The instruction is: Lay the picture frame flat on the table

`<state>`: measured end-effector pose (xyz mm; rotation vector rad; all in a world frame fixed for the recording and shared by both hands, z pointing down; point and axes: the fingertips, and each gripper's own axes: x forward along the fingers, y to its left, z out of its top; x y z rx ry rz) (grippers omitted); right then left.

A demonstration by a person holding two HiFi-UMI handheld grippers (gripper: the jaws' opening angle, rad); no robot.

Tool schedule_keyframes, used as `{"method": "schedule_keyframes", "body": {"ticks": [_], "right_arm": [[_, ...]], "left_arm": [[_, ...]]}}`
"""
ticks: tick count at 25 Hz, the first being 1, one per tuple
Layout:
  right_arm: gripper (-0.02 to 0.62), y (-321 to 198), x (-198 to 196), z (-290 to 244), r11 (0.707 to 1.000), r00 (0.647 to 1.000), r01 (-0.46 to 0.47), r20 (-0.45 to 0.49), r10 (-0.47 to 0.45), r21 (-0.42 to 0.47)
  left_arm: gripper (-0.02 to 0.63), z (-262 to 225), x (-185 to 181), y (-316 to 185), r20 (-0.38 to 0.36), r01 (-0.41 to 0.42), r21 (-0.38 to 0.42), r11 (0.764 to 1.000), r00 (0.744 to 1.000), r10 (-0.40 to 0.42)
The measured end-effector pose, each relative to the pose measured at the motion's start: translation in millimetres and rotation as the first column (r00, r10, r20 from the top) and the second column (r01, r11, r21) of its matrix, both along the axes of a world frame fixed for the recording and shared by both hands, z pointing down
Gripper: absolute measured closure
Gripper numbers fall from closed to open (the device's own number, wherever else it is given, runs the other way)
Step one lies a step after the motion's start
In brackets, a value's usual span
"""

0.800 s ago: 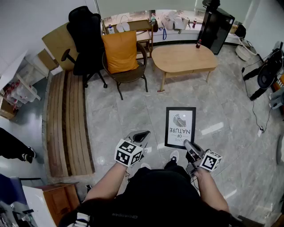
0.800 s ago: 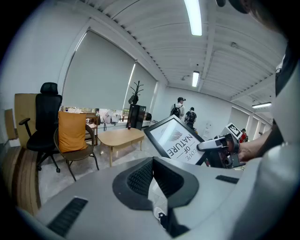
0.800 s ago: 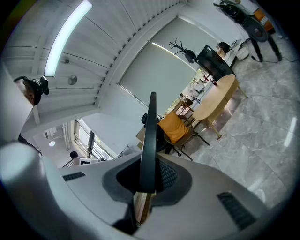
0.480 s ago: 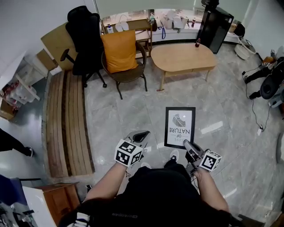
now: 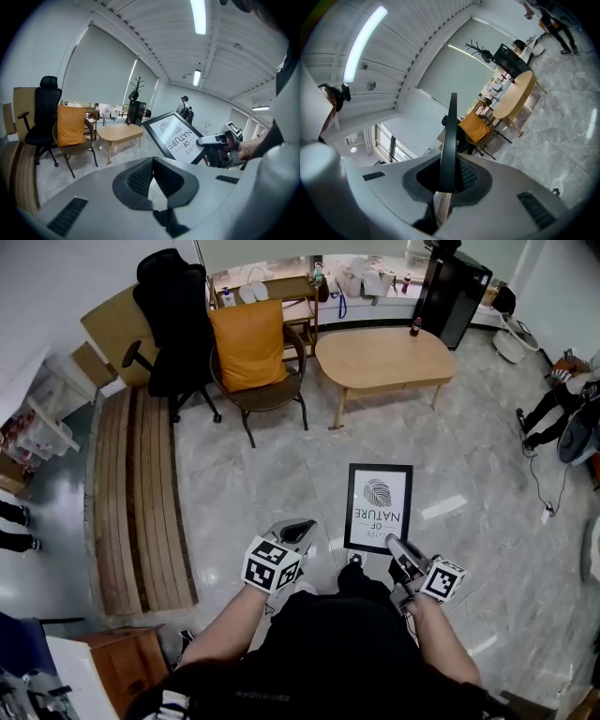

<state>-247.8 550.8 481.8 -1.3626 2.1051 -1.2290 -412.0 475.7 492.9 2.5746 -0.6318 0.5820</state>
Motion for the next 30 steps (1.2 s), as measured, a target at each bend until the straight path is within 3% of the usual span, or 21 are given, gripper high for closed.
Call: {"method": "schedule_keyframes", "body": {"ticks": [3, 9, 14, 22, 26, 30], "right_arm": [[0.575, -9, 0, 10, 0.999, 1.000, 0.027, 0.016, -0.026, -0.029], [0.574, -69, 5, 11, 0.998, 0.992, 0.069, 0.109, -0.069, -0.003], [0.574, -133, 37, 12, 0.995, 0.980, 0.097, 0.172, -0.101, 0.032], [0.574, -243, 148, 0, 0.993, 0.988, 0.081, 0.121, -0.091, 0.083], [0.574, -279, 221, -4, 0.995, 0.995, 0.022, 0.095, -0.031, 0.095], [0.574, -300, 266, -7, 0.994, 0.989, -0.040, 0.145, 0.024, 0.105]], "left_arm": [[0.600, 12, -1, -3, 0.030, 0.010, -0.031, 0.999, 1.000, -0.009], [0.600, 16, -1, -42, 0.070, 0.051, -0.048, 0.998, 0.996, -0.047], [0.600, 19, 29, -96, 0.107, 0.086, -0.046, 0.995, 0.991, -0.081], [0.600, -2, 146, -211, 0.073, 0.065, 0.014, 0.998, 0.995, -0.066], [0.600, -2, 217, -251, 0.081, 0.005, 0.033, 0.999, 0.997, -0.007], [0.600, -2, 273, -272, 0.077, -0.076, 0.033, 0.997, 0.994, 0.074]]}}
